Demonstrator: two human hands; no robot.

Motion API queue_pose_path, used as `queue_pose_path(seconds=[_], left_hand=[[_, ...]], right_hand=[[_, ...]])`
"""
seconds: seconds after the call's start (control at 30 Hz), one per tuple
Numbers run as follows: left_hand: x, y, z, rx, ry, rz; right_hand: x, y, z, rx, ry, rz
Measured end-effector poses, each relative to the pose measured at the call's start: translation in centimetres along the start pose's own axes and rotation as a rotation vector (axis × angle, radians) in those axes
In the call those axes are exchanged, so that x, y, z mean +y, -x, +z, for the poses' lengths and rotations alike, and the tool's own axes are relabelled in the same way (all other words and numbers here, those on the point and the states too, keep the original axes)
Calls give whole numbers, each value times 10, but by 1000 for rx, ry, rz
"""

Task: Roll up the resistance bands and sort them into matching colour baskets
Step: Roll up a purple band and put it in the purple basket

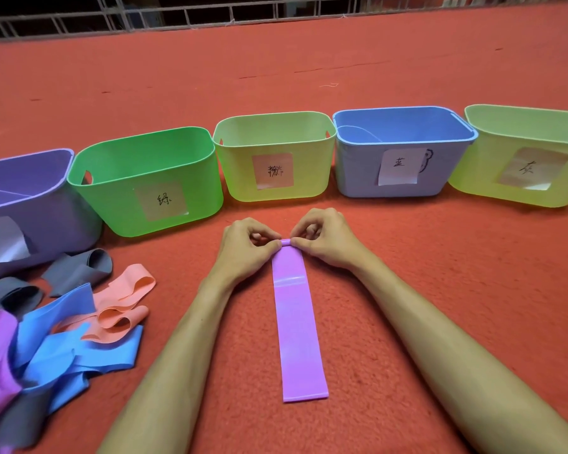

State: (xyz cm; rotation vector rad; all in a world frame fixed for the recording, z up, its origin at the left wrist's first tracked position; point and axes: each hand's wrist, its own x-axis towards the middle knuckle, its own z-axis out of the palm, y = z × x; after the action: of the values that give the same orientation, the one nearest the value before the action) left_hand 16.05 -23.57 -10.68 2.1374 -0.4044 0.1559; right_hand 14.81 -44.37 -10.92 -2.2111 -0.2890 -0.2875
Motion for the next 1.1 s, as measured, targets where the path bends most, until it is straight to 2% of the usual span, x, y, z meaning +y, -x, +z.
queue_pose_path(seconds=[0.33,0.6,0.87,1.1], left_hand=[[-4,2,-1,-3,59,53],[-6,3,-2,-7,95,42],[-6,0,-3,-18,87,-5],[-9,0,-6,-48,196,28]], right_hand=[[-2,0,-1,-4,-75,41],[2,0,0,-7,-12,16],[5,-2,2,-7,-173,7],[5,-1,0,-26,-249,11]])
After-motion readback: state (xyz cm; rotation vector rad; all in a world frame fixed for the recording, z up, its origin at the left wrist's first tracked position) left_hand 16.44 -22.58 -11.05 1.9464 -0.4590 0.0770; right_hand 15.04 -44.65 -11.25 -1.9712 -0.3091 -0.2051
